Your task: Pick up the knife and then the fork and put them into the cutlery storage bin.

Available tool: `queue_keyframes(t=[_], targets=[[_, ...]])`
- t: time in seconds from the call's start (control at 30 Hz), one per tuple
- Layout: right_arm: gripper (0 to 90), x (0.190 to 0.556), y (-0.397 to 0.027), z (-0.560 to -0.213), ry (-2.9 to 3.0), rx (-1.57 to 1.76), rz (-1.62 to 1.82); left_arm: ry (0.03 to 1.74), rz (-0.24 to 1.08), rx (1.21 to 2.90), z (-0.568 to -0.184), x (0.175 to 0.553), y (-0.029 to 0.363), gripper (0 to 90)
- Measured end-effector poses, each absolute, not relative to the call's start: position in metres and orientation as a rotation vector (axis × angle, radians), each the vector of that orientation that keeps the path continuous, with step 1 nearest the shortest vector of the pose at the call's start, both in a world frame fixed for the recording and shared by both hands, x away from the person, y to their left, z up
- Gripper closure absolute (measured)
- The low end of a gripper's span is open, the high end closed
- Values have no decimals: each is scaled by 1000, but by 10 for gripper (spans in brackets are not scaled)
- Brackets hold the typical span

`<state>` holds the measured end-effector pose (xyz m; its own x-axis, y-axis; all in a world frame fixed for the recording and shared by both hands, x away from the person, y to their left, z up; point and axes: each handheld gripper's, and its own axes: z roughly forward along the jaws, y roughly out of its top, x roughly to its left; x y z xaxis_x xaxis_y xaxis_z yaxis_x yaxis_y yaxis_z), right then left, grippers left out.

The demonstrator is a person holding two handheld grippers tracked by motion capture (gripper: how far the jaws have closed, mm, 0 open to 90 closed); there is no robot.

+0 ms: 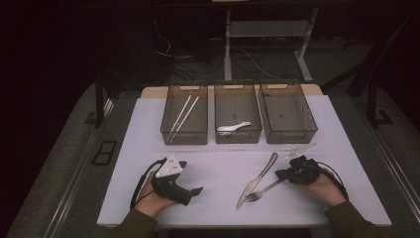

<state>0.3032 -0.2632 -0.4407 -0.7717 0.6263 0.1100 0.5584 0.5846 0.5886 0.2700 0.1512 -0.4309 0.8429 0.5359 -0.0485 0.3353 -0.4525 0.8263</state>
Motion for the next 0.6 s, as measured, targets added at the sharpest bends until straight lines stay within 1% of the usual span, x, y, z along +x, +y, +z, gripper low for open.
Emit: queue_keyframes(t=[0.6], targets=[[900,280,-275,-438,2760,990,911,637,264,2079,-431,270,152,0]])
